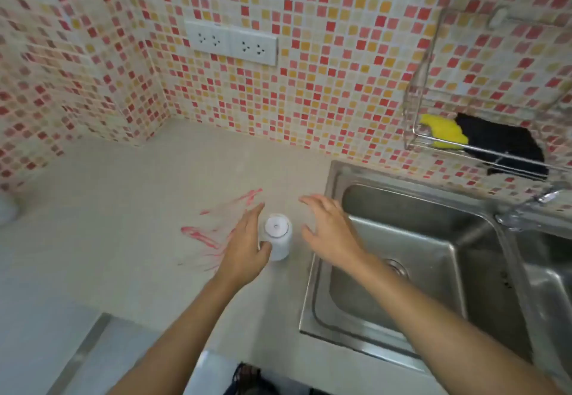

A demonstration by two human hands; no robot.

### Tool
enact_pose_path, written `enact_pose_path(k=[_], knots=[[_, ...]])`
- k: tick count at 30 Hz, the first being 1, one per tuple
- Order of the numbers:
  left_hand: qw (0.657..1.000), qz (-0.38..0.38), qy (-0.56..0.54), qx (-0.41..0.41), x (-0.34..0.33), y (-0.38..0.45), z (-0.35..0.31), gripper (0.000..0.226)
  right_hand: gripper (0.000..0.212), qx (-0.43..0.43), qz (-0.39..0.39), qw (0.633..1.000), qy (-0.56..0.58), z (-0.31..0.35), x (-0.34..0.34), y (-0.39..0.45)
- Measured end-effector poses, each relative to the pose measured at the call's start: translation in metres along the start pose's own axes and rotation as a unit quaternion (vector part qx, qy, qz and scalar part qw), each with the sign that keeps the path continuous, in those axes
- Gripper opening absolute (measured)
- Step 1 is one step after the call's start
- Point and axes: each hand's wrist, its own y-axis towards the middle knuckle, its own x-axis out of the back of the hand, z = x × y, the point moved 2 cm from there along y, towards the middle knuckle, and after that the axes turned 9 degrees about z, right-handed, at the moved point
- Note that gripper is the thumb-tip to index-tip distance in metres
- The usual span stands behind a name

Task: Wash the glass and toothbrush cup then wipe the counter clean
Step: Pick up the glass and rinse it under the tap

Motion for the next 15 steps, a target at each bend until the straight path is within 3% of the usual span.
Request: enact_pose_path(k=[6, 12, 15], knots=[[0.990, -0.025, -0.139, 0.014, -0.047, -0.015, 0.046, 0.074, 0.064, -0.047, 0.084, 0.992, 0.084, 0.022, -0.058, 0.014], [0.983, -0.023, -0.172, 0.061, -0.080, 0.006, 0.078, 0.081, 0.073, -0.086, 0.096, 0.987, 0.101, 0.024, -0.073, 0.023], [0.977, -0.029, -0.193, 0.089, -0.089, 0.017, 0.084, 0.080, 0.082, -0.105, 0.093, 0.989, 0.053, 0.029, -0.076, 0.027]])
